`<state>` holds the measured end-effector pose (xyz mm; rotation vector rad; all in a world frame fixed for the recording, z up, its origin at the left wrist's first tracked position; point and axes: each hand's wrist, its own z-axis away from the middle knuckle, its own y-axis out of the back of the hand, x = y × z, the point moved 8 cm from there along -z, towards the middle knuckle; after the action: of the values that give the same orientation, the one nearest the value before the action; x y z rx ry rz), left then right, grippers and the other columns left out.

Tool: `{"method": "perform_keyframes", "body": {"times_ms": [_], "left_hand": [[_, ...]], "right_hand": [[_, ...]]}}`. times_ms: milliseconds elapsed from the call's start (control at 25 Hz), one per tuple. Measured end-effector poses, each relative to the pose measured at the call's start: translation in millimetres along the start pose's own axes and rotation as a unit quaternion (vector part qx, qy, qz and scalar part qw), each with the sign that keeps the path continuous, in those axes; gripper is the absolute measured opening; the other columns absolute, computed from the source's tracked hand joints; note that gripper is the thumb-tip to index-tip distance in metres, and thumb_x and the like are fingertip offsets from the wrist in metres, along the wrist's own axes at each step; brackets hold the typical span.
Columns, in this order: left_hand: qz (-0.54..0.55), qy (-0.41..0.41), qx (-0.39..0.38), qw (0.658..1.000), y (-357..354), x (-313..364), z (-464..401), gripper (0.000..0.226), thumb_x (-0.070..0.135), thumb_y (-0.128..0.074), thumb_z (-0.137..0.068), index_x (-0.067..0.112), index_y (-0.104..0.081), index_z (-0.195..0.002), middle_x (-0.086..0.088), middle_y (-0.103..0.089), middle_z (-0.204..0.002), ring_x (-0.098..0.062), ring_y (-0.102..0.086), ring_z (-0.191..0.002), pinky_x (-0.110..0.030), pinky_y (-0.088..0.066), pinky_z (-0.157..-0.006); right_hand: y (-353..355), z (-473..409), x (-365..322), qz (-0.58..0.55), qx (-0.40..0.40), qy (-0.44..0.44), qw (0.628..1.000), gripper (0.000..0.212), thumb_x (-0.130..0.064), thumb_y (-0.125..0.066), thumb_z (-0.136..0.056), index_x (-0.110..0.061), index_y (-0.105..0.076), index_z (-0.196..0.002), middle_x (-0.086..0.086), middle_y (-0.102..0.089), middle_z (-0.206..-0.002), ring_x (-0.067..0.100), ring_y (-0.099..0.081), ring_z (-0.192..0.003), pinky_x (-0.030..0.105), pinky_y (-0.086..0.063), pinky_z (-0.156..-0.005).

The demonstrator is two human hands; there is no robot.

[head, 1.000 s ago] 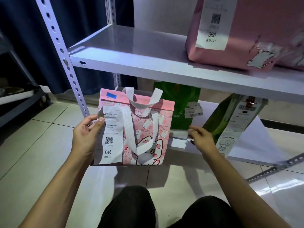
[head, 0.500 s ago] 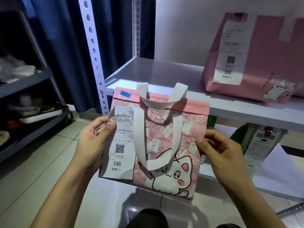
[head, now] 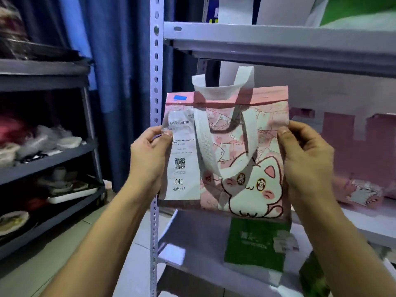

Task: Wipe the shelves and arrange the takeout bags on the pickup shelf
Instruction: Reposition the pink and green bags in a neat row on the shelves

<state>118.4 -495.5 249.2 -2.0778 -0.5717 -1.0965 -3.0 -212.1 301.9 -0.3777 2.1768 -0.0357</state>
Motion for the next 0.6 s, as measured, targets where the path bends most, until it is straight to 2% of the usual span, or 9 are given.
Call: {"method": "perform_keyframes", "body": {"times_ms": [120, 280, 360, 440, 520, 600], "left_hand": [[-0.059, -0.068, -0.013, 0.996, -15.3, 1.3, -15.7, 0.011, 0.018, -0.059, -0.100, 0.017, -0.067, -0.107, 0.005, -0.078, -0.083, -0.006, -0.072, -0.076, -0.022, -0.057, -0.065], [-0.201, -0.078, -0.041, 0.976, -8.4, -32.2, -0.6, 0.038, 0.016, -0.063, -0.095, 0.021, -0.056, -0.133, 0.012, -0.068, -0.121, 0.000, -0.064, -0.110, -0.027, -0.054, -0.095], [-0.243, -0.072, -0.018, 0.967, 9.2, -52.1, 17.8, 0.043, 0.017, -0.066, -0.091, 0.032, -0.056, -0.130, 0.020, -0.066, -0.119, 0.002, -0.062, -0.110, -0.028, -0.052, -0.094], [-0.258, -0.066, 0.006, 0.964, 22.2, -66.2, 32.3, 0.037, 0.019, -0.067, -0.090, 0.041, -0.059, -0.118, 0.024, -0.068, -0.110, 0.000, -0.064, -0.104, -0.026, -0.054, -0.086], [-0.265, -0.069, 0.024, 0.962, 27.6, -73.0, 41.8, 0.031, 0.023, -0.068, -0.091, 0.043, -0.059, -0.112, 0.026, -0.068, -0.106, 0.000, -0.065, -0.100, -0.021, -0.052, -0.080], [-0.260, -0.080, 0.040, 0.962, 28.1, -75.5, 45.1, 0.030, 0.023, -0.069, -0.090, 0.044, -0.058, -0.109, 0.025, -0.069, -0.104, -0.001, -0.066, -0.099, -0.018, -0.052, -0.078]], "right_hand": [[-2.5, -17.9, 12.0, 0.033, 0.032, 0.064, 0.997, 0.016, -0.020, -0.059, -0.102, -0.028, -0.072, -0.104, -0.014, -0.077, -0.095, 0.005, -0.074, -0.086, 0.018, -0.058, -0.067], [3.3, -21.2, 54.0, 0.070, 0.068, 0.071, 0.993, 0.015, -0.017, -0.057, -0.103, -0.023, -0.068, -0.109, -0.006, -0.073, -0.098, 0.006, -0.069, -0.089, 0.020, -0.057, -0.074], [6.6, -20.8, 66.3, 0.081, 0.085, 0.077, 0.990, 0.014, -0.021, -0.057, -0.103, -0.024, -0.067, -0.113, -0.004, -0.071, -0.100, 0.001, -0.066, -0.087, 0.012, -0.053, -0.072], [8.7, -18.0, 73.1, 0.088, 0.082, 0.072, 0.990, 0.017, -0.028, -0.059, -0.103, -0.026, -0.064, -0.118, -0.008, -0.070, -0.098, 0.004, -0.066, -0.085, 0.013, -0.053, -0.071], [9.1, -2.7, 76.2, 0.110, 0.054, 0.086, 0.989, 0.028, -0.032, -0.060, -0.101, -0.029, -0.057, -0.129, -0.014, -0.069, -0.102, 0.004, -0.067, -0.088, 0.013, -0.054, -0.071], [12.4, 24.3, 89.2, 0.153, 0.030, 0.091, 0.984, 0.042, -0.032, -0.064, -0.099, -0.034, -0.047, -0.137, -0.018, -0.067, -0.114, 0.001, -0.067, -0.100, 0.010, -0.053, -0.076]]}}
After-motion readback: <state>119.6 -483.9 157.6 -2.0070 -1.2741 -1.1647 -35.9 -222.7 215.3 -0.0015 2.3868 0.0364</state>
